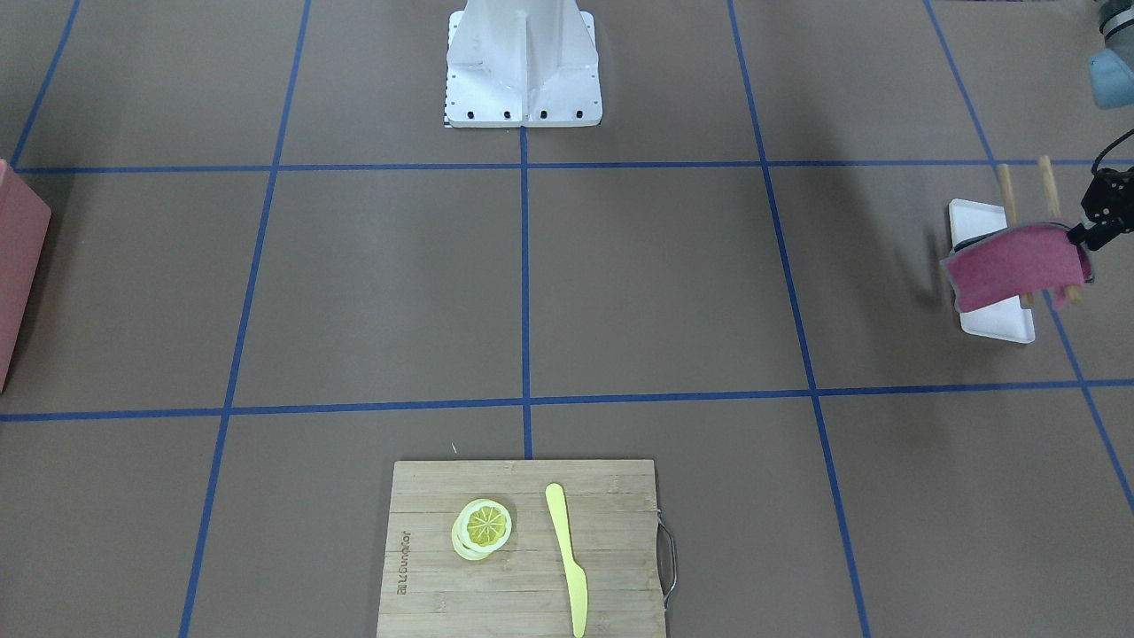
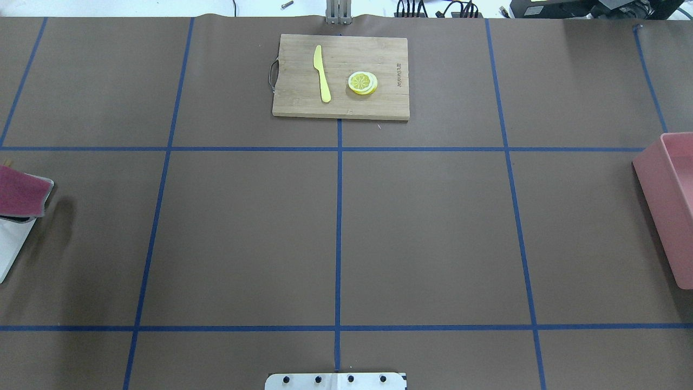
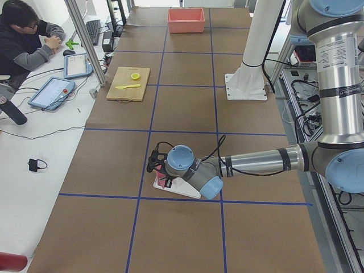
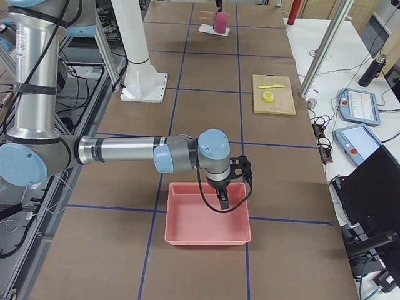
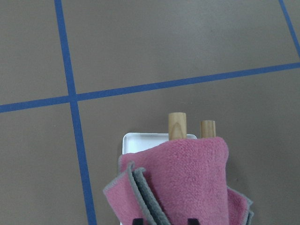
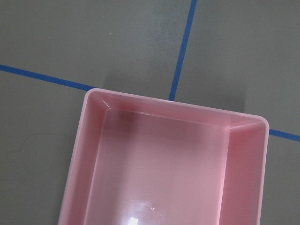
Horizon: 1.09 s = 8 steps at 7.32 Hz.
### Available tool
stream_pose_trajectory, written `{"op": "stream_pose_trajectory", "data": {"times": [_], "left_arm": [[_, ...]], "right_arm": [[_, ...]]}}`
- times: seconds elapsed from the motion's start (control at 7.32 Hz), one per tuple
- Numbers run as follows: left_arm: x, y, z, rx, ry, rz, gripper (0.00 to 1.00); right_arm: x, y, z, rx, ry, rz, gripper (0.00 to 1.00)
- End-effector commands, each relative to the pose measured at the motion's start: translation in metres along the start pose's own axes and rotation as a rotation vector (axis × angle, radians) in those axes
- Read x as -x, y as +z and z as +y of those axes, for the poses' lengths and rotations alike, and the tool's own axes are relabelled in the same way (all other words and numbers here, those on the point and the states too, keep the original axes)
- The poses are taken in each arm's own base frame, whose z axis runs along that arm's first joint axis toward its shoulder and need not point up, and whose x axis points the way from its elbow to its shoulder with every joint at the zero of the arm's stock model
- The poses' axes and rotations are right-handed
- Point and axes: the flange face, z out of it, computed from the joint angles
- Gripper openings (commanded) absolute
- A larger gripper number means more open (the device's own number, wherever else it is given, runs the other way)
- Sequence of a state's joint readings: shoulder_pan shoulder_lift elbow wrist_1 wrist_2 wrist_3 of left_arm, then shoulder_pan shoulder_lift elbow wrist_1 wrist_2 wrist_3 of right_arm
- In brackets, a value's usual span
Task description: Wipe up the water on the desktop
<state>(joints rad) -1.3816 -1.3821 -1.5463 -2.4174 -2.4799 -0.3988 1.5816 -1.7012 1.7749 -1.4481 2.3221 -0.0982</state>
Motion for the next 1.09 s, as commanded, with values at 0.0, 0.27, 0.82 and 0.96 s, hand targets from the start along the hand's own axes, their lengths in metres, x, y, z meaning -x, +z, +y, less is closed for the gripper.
{"op": "stream_pose_trajectory", "data": {"times": [0.0,0.27,0.82,0.96], "left_arm": [[-0.001,-0.001,-0.001,-0.003,0.003,0.001,0.0],[-0.005,-0.002,-0.002,0.005,0.005,0.028,0.0],[-0.005,-0.029,-0.031,-0.034,-0.022,0.071,0.0],[-0.006,-0.041,-0.056,-0.051,-0.047,0.061,0.0]], "right_arm": [[0.0,0.0,0.0,0.0,0.0,0.0,1.0],[0.0,0.0,0.0,0.0,0.0,0.0,1.0],[0.0,0.0,0.0,0.0,0.002,0.0,1.0],[0.001,0.0,0.0,-0.001,0.002,0.0,1.0]]}}
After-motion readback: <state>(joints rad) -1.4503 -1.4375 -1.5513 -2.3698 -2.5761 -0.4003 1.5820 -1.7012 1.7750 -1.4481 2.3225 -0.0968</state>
